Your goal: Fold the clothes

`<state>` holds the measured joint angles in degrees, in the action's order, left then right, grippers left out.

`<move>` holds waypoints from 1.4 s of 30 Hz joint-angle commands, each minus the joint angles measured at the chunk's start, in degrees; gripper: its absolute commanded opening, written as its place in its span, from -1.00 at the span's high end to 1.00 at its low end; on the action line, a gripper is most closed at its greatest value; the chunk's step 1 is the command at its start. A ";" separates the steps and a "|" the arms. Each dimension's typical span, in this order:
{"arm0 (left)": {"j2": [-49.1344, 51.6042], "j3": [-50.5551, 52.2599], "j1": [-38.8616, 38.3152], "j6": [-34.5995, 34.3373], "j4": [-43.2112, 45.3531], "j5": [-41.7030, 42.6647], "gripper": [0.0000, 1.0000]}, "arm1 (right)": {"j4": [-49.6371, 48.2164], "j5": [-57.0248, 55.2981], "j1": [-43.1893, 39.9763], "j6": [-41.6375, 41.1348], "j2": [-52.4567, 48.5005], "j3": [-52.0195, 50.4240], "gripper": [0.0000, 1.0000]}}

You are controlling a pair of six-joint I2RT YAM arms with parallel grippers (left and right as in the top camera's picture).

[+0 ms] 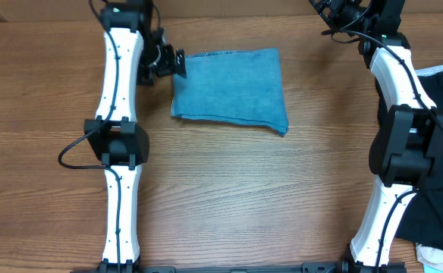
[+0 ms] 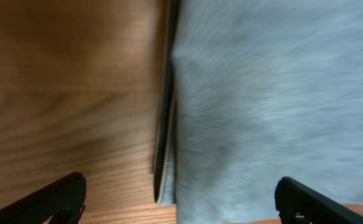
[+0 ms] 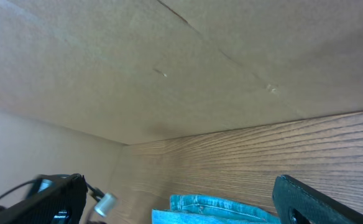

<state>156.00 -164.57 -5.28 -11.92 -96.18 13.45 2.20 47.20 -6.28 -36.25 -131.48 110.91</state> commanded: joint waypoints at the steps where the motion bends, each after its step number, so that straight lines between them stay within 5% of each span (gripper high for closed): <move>1: -0.11 8.17 -2.40 -2.91 1.75 -4.61 -1.00 | -0.31 0.44 0.11 0.00 0.61 0.44 -1.00; 12: -0.11 30.05 -3.43 -2.84 14.99 -0.68 -0.95 | -0.31 0.44 0.11 0.00 0.61 0.44 -1.00; 14: -0.11 32.61 -3.43 -2.23 16.46 2.12 -0.59 | -0.31 0.44 0.11 0.00 0.61 0.44 -1.00; 19: -0.11 35.50 -3.37 -1.33 16.96 1.53 0.67 | -0.31 0.44 0.11 0.00 0.61 0.44 -1.00; 21: -0.11 35.50 -3.32 -1.36 16.92 1.44 0.92 | -0.31 0.44 0.11 0.00 0.61 0.44 -1.00; 25: -0.15 33.86 -2.99 -0.37 15.54 1.64 0.92 | -0.31 0.44 0.11 0.00 0.61 0.44 -1.00; 32: -5.84 13.92 0.52 -7.74 11.02 4.26 0.92 | -0.31 0.44 0.11 0.00 0.61 0.44 -1.00; 42: -18.69 13.62 5.38 -12.44 13.31 -6.54 0.92 | -0.31 0.44 0.11 0.00 0.61 0.44 -1.00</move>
<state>142.41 -148.79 -3.01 -21.12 -84.03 12.84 2.20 47.22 -6.28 -36.25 -131.48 110.91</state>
